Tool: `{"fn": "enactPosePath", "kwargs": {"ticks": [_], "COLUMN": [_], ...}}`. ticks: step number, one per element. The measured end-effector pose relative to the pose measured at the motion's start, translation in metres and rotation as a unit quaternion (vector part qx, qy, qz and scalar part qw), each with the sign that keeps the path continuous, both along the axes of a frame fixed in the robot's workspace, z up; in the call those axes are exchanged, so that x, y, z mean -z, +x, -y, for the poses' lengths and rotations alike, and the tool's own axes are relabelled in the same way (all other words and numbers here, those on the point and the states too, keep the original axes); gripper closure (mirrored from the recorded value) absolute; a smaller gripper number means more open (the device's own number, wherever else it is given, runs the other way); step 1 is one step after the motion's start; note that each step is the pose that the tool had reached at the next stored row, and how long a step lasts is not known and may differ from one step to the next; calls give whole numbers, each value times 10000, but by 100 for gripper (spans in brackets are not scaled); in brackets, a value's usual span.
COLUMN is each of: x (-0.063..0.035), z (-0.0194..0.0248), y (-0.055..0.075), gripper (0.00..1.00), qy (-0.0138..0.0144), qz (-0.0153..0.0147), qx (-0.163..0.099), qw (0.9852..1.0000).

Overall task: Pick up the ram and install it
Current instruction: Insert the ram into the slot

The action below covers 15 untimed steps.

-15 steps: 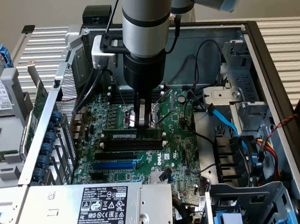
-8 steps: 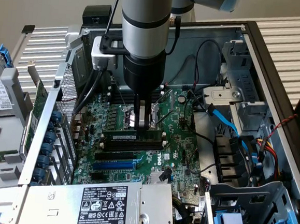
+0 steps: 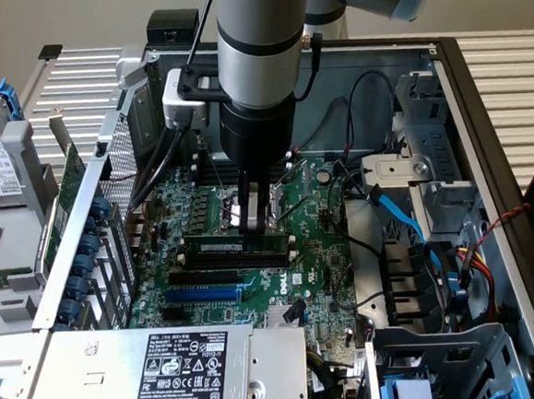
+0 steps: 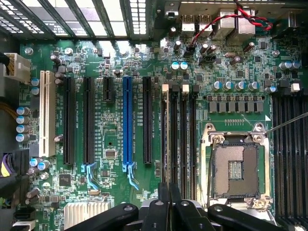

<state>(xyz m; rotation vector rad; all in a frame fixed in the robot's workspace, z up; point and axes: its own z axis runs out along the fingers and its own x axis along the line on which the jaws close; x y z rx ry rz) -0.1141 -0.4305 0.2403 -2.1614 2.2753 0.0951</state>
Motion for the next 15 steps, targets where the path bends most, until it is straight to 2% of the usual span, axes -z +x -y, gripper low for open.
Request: {"fn": "enactPosePath", "kwargs": {"ticks": [15], "x": [0], "z": [0], "y": [7], "gripper": [88], "qy": [0], "qz": [0], "qx": [-62], "qw": [10000]}}
